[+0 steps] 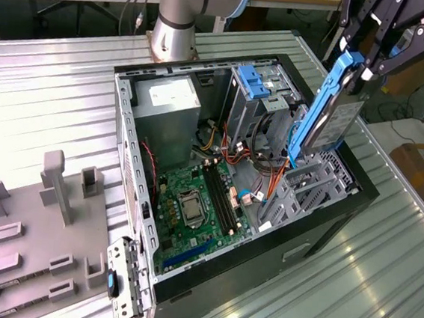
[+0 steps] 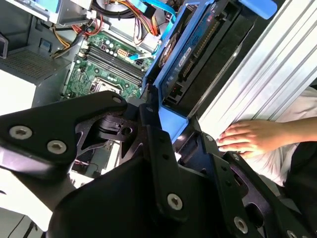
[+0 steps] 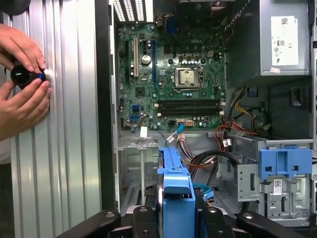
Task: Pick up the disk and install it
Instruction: 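Pick up the disk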
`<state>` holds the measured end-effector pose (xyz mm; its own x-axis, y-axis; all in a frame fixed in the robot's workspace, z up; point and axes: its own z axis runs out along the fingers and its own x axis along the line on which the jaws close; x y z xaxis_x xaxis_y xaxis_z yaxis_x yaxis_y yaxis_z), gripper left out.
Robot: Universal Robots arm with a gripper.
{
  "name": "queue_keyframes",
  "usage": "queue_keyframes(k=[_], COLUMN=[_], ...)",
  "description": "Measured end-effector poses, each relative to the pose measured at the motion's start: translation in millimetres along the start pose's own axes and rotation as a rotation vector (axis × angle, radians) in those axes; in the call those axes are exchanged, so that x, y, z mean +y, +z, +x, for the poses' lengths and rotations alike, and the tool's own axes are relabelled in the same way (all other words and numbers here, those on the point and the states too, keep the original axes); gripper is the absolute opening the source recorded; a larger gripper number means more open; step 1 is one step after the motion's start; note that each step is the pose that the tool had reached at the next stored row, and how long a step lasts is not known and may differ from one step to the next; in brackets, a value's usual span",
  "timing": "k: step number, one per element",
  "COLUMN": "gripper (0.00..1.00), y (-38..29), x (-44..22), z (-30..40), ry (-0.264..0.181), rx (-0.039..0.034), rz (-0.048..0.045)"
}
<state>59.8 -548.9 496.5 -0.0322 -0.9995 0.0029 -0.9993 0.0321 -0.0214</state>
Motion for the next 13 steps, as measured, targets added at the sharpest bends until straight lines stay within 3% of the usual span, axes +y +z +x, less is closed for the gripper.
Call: queue_keyframes(k=[3, 9, 13], gripper=[0.37, 0.37, 0.37], y=[3.0, 11.7, 13.3], x=[-0.2, -0.2, -0.2], z=[4.2, 4.5, 4.5], ry=[0.0, -0.001, 0.0], rx=[-0.0001, -0.0002, -0.0022], rz=[0.0, 0.0, 0.0])
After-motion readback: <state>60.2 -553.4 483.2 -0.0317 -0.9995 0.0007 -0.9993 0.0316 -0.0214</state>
